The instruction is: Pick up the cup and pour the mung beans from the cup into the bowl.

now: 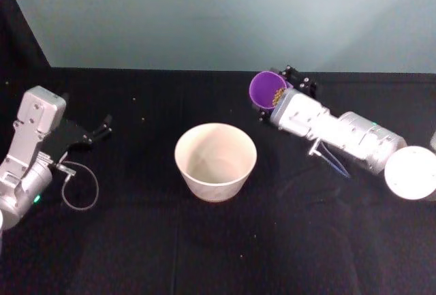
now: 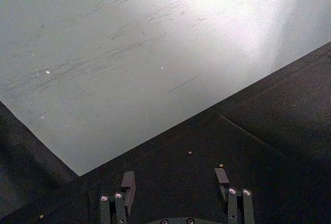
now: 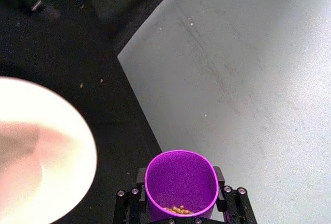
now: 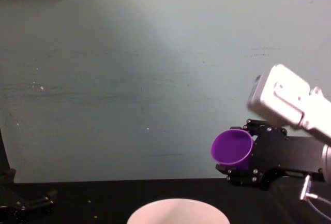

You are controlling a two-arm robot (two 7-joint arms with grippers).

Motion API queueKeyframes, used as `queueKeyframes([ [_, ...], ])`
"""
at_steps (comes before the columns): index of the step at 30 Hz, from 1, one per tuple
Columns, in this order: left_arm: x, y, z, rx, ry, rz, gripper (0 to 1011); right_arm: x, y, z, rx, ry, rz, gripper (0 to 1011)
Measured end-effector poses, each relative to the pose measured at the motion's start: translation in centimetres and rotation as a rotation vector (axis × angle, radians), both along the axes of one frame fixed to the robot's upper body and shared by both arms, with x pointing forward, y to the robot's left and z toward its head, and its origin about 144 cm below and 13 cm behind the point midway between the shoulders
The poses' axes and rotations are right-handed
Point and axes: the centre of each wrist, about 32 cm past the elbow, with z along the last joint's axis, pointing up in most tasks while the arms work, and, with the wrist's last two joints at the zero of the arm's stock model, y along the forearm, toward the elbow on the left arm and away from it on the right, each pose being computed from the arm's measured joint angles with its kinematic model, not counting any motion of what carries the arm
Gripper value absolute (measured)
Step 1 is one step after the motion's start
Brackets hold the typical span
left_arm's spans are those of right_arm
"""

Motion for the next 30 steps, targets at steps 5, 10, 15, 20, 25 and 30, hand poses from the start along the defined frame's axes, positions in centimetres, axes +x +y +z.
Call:
queueKeyframes([
  [5, 0.0, 0.0, 0.0, 0.000, 0.000, 0.000, 1000, -0.4, 0.7, -0.3, -0.100, -0.066, 0.006, 735],
  [10, 0.0, 0.0, 0.0, 0.000, 0.000, 0.000, 1000, -0.9, 1.4, -0.7, -0.194, -0.128, 0.012, 735],
  [15, 0.0, 0.0, 0.0, 0.000, 0.000, 0.000, 1000, -1.1, 1.7, -0.9, -0.253, -0.169, 0.014, 735],
  [20, 0.0, 0.0, 0.0, 0.000, 0.000, 0.000, 1000, -1.6, 2.3, -1.2, -0.327, -0.217, 0.021, 735],
  [25, 0.0, 0.0, 0.0, 0.000, 0.000, 0.000, 1000, -2.1, 2.8, -1.3, -0.398, -0.272, 0.034, 735],
  [30, 0.0, 0.0, 0.0, 0.000, 0.000, 0.000, 1000, -2.4, 3.2, -1.2, -0.444, -0.320, 0.043, 735],
])
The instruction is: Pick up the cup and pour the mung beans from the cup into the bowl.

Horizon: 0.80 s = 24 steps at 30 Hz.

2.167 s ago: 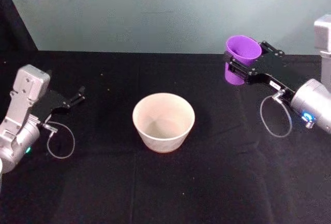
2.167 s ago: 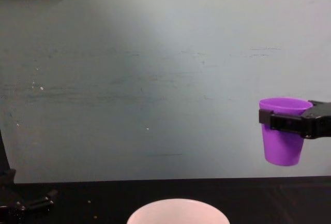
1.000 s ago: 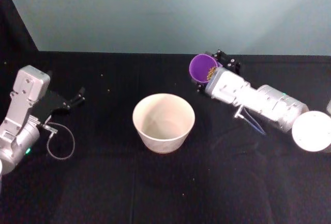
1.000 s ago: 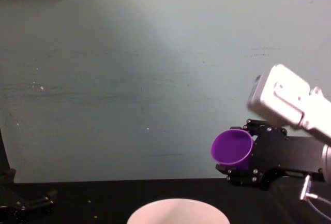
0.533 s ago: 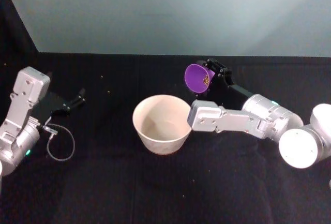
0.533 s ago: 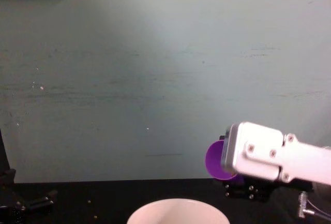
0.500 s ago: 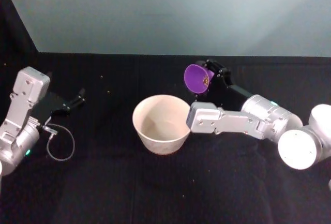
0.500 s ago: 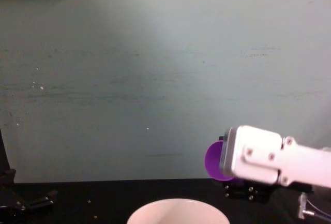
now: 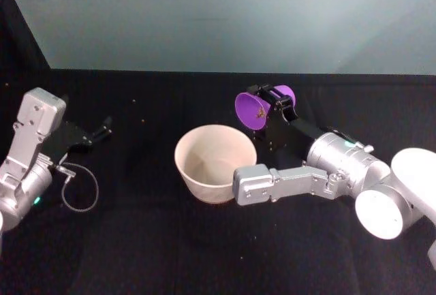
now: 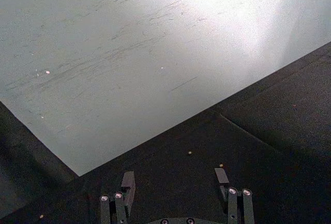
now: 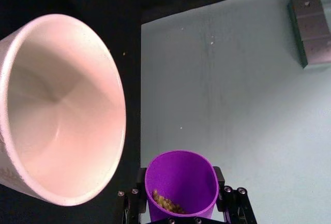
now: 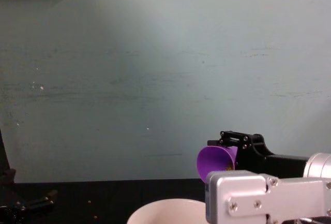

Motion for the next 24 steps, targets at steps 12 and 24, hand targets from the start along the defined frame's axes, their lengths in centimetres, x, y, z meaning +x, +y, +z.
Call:
queueKeyframes([
  [12, 0.0, 0.0, 0.0, 0.000, 0.000, 0.000, 1000, -0.6, 0.9, 0.0, -0.127, -0.116, 0.028, 735],
  [24, 0.0, 0.0, 0.0, 0.000, 0.000, 0.000, 1000, -1.0, 1.5, -0.4, -0.226, -0.205, 0.033, 735],
])
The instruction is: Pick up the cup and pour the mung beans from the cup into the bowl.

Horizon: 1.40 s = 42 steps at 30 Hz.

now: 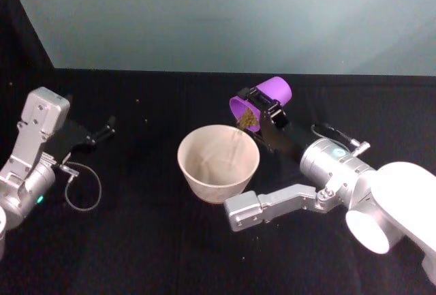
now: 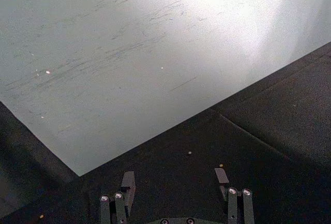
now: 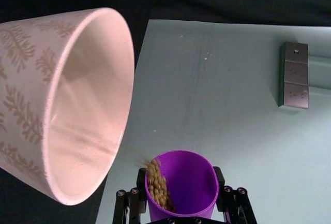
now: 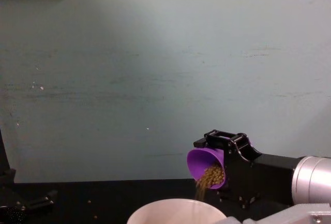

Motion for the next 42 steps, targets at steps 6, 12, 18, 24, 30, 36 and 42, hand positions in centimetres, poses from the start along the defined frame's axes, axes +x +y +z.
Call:
queueKeyframes([
  [6, 0.0, 0.0, 0.0, 0.000, 0.000, 0.000, 1000, -0.1, 0.3, -0.3, -0.042, -0.034, 0.004, 735],
  [12, 0.0, 0.0, 0.0, 0.000, 0.000, 0.000, 1000, -0.3, 0.5, -0.6, -0.082, -0.072, 0.006, 735],
  [18, 0.0, 0.0, 0.0, 0.000, 0.000, 0.000, 1000, -0.5, 0.7, -0.8, -0.110, -0.101, 0.011, 735],
  [24, 0.0, 0.0, 0.0, 0.000, 0.000, 0.000, 1000, -0.6, 0.8, -1.0, -0.143, -0.133, 0.019, 735],
  [30, 0.0, 0.0, 0.0, 0.000, 0.000, 0.000, 1000, -0.8, 0.9, -1.2, -0.179, -0.171, 0.027, 735],
  [36, 0.0, 0.0, 0.0, 0.000, 0.000, 0.000, 1000, -0.9, 0.9, -1.5, -0.239, -0.242, 0.036, 735],
  [42, 0.0, 0.0, 0.0, 0.000, 0.000, 0.000, 1000, -1.1, 0.8, -1.7, -0.281, -0.300, 0.042, 735],
])
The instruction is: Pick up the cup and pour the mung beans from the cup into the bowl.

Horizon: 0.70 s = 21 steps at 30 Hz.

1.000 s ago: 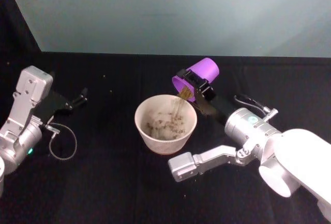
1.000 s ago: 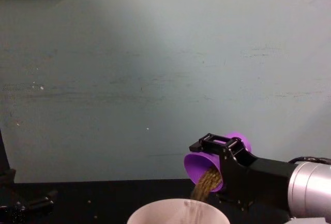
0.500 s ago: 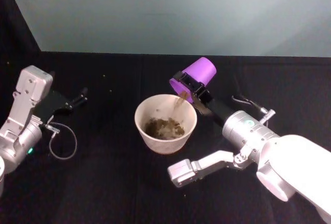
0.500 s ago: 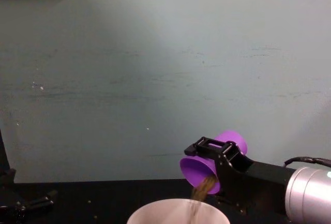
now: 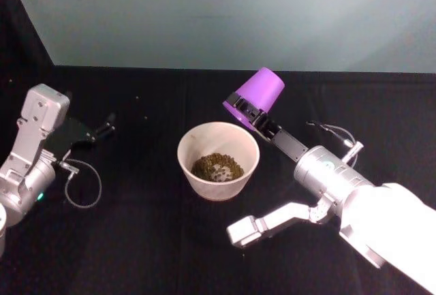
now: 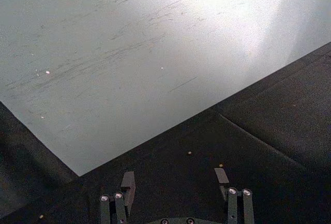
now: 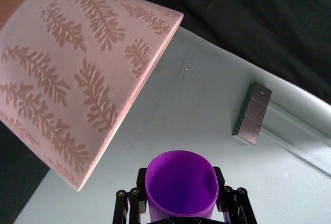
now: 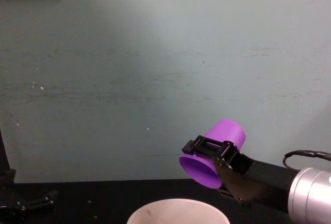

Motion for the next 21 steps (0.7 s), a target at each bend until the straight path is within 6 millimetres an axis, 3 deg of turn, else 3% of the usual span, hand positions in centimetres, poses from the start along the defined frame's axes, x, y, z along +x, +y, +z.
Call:
queueKeyframes([
  [10, 0.0, 0.0, 0.0, 0.000, 0.000, 0.000, 1000, 0.0, -0.3, 0.3, 0.030, -0.014, -0.005, 735],
  [21, 0.0, 0.0, 0.0, 0.000, 0.000, 0.000, 1000, 0.5, -4.2, 1.4, 0.487, 0.269, 0.019, 735],
])
